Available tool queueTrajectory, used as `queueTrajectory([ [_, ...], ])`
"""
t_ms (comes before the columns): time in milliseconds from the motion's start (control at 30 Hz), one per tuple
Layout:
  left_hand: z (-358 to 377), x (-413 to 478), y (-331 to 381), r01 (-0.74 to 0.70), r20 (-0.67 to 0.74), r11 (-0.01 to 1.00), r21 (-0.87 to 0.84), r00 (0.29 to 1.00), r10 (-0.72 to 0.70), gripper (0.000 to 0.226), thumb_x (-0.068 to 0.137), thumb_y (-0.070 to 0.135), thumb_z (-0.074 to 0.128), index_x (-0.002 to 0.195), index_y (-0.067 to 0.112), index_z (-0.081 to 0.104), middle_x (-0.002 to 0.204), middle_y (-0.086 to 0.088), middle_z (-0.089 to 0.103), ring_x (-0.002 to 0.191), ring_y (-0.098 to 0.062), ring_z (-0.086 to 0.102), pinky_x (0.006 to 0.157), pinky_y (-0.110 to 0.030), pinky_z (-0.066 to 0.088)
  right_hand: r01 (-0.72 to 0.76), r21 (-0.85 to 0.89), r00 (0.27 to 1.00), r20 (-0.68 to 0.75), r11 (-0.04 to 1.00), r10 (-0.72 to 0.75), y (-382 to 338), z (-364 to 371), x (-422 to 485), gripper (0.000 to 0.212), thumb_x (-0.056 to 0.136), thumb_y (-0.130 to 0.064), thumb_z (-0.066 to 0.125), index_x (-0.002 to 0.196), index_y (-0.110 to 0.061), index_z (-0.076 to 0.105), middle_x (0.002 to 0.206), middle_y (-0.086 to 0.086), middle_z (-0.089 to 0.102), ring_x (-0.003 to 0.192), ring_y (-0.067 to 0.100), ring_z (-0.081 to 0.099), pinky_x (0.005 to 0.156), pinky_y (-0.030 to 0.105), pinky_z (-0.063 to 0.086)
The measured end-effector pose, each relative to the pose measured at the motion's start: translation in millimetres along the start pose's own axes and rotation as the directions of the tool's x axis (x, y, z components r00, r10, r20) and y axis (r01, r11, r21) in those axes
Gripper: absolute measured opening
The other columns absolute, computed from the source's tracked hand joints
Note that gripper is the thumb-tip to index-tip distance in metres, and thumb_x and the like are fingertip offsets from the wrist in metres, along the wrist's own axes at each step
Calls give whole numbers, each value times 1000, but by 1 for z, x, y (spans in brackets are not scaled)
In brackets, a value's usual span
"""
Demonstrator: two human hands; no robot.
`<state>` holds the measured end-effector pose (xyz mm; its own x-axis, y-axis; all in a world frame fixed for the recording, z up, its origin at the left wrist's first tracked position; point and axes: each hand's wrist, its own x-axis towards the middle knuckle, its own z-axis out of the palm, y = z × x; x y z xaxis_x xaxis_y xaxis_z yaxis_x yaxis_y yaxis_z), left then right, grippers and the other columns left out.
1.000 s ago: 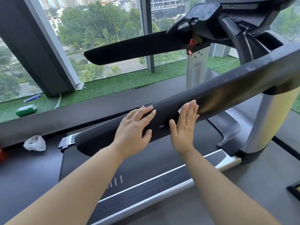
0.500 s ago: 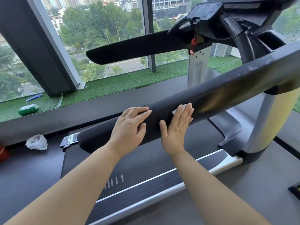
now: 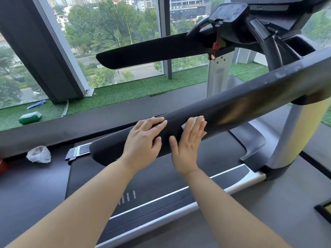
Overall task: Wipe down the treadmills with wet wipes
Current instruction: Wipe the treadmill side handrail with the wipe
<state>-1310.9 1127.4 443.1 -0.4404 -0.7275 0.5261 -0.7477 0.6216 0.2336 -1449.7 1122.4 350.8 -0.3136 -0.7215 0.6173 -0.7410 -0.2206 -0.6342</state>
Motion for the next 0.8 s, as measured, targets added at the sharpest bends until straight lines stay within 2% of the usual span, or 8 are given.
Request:
queueTrajectory([
  [67,-1,0,0,-9,4,1000,0,1000,9,51,83,27,36,125,15,62,127,5,60,118,-11,39,101,-12,18,173,-70,984,52,982,-170,14,0,-8,65,101,-54,15,150,-26,-17,155,-3,-30,143,20,-24,115,38,-17],
  [133,-2,0,-1,-19,19,1000,-1,1000,19,51,83,27,38,127,15,61,128,5,59,119,-11,39,102,-12,18,227,-99,974,49,969,-223,34,-10,0,61,101,-52,13,150,-29,-14,155,-7,-27,144,16,-23,116,36,-15],
  [300,0,-2,0,-32,28,999,26,999,31,51,83,27,43,129,14,59,130,4,58,121,-13,38,105,-17,20,-159,114,986,-38,981,164,19,-20,21,58,98,-51,18,146,-25,-3,151,6,-20,141,12,-24,113,26,-20],
  [367,1,-1,0,-48,24,998,30,999,47,54,81,29,39,128,12,59,128,2,59,120,-13,38,104,-16,17,-194,137,980,-28,972,199,-3,-8,12,65,97,-48,22,146,-21,-9,151,5,-24,141,17,-24,112,27,-22],
  [500,2,-1,-2,-69,27,996,49,997,68,55,80,31,39,128,13,59,128,1,59,120,-14,39,105,-19,20,124,-14,991,43,992,-124,10,4,-14,63,101,-52,15,149,-28,-19,153,-7,-32,143,20,-25,116,36,-16],
  [567,3,-3,-3,-83,24,994,73,996,81,55,80,32,39,129,14,58,129,3,57,121,-14,39,106,-23,25,156,-50,988,25,987,-155,27,-5,-6,60,102,-50,13,149,-30,-18,154,-9,-29,143,16,-24,116,33,-15],
  [733,4,-3,-5,-100,30,991,94,995,98,57,80,31,38,130,13,57,130,1,57,123,-16,39,104,-36,33,-272,222,950,-94,936,298,3,-12,22,62,94,-47,19,144,-22,-6,150,-1,-22,140,11,-23,110,18,-21],
  [800,5,-3,-4,-103,33,989,105,994,100,57,79,30,39,130,12,57,130,0,57,123,-16,39,104,-36,33,-267,215,955,-74,939,288,-15,-2,13,66,94,-47,22,145,-21,-11,149,1,-24,139,12,-25,110,21,-22],
])
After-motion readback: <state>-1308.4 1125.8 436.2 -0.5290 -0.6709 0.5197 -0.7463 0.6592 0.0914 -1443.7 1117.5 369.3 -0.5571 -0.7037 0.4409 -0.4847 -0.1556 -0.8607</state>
